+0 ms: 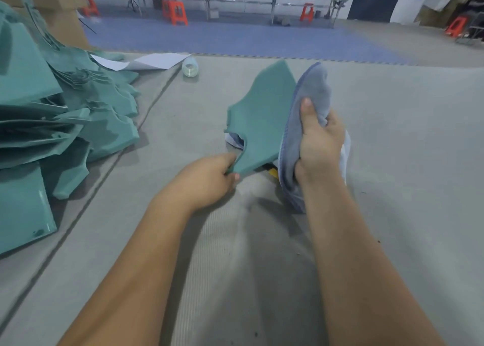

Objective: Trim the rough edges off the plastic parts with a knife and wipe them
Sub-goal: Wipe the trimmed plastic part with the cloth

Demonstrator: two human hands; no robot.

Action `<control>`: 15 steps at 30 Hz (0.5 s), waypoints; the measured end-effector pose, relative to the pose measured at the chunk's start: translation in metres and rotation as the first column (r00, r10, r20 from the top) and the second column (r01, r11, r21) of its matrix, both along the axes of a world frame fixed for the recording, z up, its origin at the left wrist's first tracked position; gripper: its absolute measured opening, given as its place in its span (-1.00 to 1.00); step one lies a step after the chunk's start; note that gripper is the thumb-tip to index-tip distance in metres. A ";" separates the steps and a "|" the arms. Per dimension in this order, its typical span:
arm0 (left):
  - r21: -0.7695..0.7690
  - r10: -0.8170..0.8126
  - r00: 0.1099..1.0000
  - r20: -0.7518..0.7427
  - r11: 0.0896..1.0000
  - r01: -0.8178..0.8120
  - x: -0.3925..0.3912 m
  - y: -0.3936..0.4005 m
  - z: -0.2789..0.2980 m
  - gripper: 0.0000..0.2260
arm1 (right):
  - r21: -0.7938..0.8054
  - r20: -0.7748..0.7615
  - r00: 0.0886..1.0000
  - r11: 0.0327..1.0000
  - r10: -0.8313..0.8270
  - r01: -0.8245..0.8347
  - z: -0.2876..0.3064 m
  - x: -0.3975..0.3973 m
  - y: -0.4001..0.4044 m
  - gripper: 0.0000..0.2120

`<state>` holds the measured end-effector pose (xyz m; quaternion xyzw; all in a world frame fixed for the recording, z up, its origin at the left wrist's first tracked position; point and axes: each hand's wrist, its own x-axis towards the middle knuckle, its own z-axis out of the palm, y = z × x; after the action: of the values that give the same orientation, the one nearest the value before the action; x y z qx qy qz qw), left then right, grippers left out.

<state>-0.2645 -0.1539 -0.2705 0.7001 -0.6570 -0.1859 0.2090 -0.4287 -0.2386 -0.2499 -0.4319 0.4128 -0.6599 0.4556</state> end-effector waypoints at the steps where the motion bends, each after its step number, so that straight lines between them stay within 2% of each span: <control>1: -0.061 0.028 0.998 -0.048 0.998 -0.031 0.001 0.000 -0.003 -0.77 | 0.006 -0.015 0.999 0.999 0.043 -0.043 -0.001 0.003 0.002 -0.76; 3: -0.134 0.084 0.981 -0.175 0.985 -0.108 0.003 -0.002 -0.007 -0.73 | -0.013 0.081 0.986 0.989 0.145 -0.144 -0.002 0.005 0.003 -0.78; 6: -0.106 0.089 0.937 -0.337 0.986 -0.132 0.000 -0.006 -0.009 -0.68 | -0.021 0.206 0.965 0.987 0.161 -0.160 -0.005 0.009 0.002 -0.74; 8: -0.089 0.072 0.900 -0.430 0.989 -0.122 -0.007 -0.009 -0.011 -0.74 | 0.018 0.258 0.951 0.983 0.171 -0.182 -0.010 0.018 0.004 -0.74; 10: -0.079 0.062 0.834 -0.548 0.989 -0.125 -0.017 -0.011 -0.012 -0.82 | 0.061 0.230 0.956 0.978 0.180 -0.199 -0.015 0.030 0.007 -0.80; 12: -0.103 0.062 0.826 -0.560 0.984 -0.144 -0.023 -0.012 -0.013 -0.83 | 0.035 0.161 0.962 0.973 0.222 -0.230 -0.018 0.039 0.011 -0.92; 15: -0.151 0.106 0.849 -0.517 0.966 -0.212 -0.021 -0.013 -0.016 -0.85 | -0.004 0.046 0.962 0.963 0.269 -0.270 -0.021 0.044 0.013 -0.79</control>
<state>-0.2854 -0.1671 -0.2868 0.6541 -0.5344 -0.2769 0.4582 -0.3844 -0.2252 -0.2710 -0.4681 0.3405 -0.6010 0.5512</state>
